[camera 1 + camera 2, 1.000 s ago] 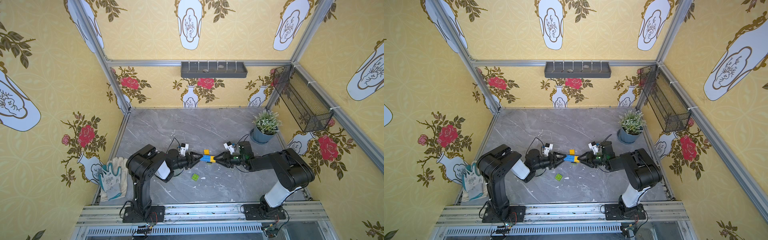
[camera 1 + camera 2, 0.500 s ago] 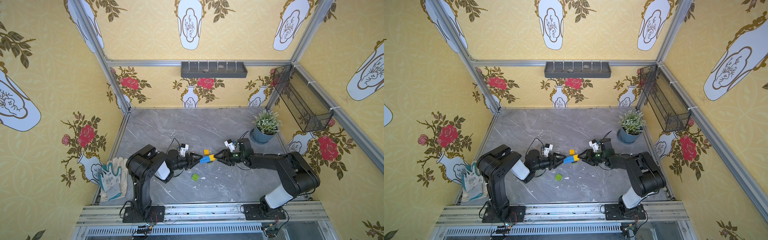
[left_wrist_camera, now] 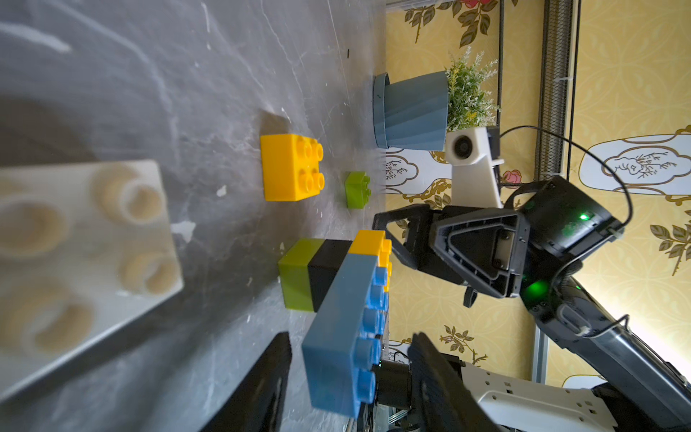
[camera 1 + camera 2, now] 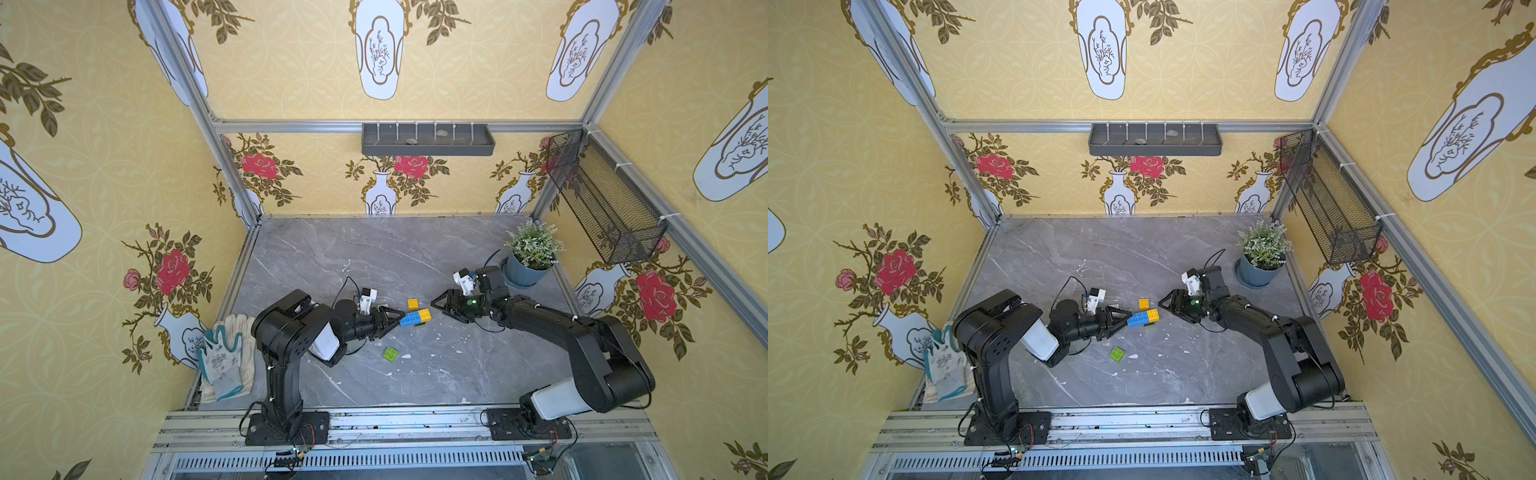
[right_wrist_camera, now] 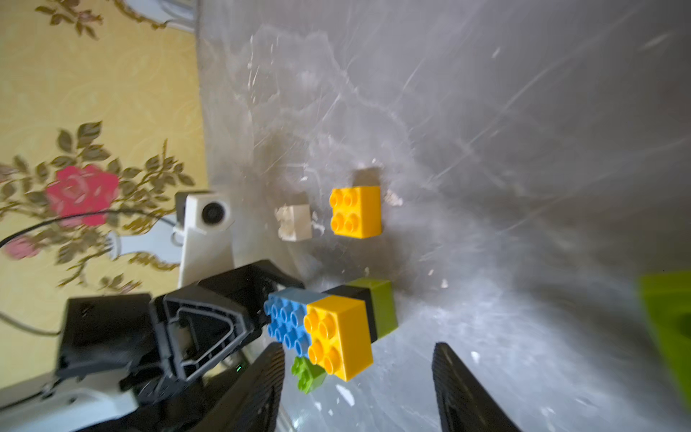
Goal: Assemble the number 4 with lego
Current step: Adjust the lego brick at the center of the board, then pick up the lego brick from the center of the board.
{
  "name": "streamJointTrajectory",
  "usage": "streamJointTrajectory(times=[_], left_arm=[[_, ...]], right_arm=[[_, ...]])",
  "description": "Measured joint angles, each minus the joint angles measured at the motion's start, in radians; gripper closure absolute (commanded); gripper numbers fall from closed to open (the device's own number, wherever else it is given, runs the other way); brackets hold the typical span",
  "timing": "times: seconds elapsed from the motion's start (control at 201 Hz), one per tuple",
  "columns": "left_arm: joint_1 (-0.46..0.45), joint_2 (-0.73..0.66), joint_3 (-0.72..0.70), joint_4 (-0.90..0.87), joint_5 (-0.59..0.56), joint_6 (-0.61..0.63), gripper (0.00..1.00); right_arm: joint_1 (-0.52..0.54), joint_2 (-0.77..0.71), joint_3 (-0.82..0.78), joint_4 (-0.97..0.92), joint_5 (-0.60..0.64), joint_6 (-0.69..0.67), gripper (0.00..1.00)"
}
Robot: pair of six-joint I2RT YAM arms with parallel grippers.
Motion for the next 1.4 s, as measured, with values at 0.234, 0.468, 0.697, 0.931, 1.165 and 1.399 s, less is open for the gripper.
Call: streamJointTrajectory(times=[0.234,0.468,0.697,0.931,1.165,1.399], left_arm=[[0.069,-0.071,-0.039,-0.008,0.0,0.01,0.4],[0.099,-0.374,0.002,-0.299,-0.009,0.138,0.45],[-0.052,-0.726,0.388,-1.242,-0.533,0.483,0.53],[-0.079,-0.796,0.526,-1.746,-0.952,0.657,1.0],[-0.021,-0.856,0.439,-1.771,-0.875,0.687,1.0],[-0.016,-0.909,0.346,-1.68,-0.795,0.686,1.0]], right_arm=[[-0.016,-0.039,0.158,-0.312,0.355,-0.094,0.28],[0.019,0.117,0.208,-0.457,0.528,-0.172,0.31],[0.082,0.199,0.254,-0.463,0.602,-0.205,0.35],[0.08,0.25,0.259,-0.46,0.641,-0.229,0.44],[0.077,0.273,0.277,-0.441,0.645,-0.255,0.44],[0.078,0.283,0.287,-0.44,0.65,-0.274,0.51]])
